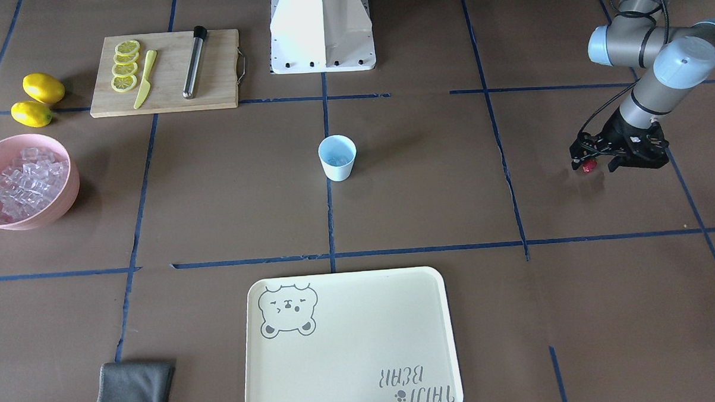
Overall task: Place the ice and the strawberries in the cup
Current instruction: 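Lower the left gripper onto the red strawberry and grasp it, then lift the strawberry with the left gripper and carry it toward the cup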
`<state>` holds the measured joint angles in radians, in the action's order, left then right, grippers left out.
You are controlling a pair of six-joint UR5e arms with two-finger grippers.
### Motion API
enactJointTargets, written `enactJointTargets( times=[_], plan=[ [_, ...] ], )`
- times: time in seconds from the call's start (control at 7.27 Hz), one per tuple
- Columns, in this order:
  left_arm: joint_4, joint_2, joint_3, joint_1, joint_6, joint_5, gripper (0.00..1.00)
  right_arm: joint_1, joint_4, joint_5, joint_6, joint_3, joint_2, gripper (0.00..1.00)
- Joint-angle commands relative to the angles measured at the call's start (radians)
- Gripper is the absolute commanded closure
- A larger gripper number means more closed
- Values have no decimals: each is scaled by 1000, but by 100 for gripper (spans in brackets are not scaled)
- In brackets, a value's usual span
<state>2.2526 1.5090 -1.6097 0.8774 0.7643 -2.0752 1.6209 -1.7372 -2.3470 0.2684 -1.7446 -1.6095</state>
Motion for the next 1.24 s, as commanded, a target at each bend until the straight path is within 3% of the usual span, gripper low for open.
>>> enactJointTargets(
  times=[0.0, 0.69, 0.96, 1.1],
  plan=[
    [1, -1, -6, 0, -2, -2, 96, 1, 1, 0, -2, 0, 0, 0],
    [-77, -9, -149, 29, -13, -34, 100, 1, 1, 0, -2, 0, 2, 0],
    [-279, -7, -321, 102, -83, -95, 100, 2, 1, 2, 0, 0, 2, 0],
    [-479, 3, -451, 123, -139, -98, 100, 4, 1, 2, 0, 0, 0, 0]
  ],
)
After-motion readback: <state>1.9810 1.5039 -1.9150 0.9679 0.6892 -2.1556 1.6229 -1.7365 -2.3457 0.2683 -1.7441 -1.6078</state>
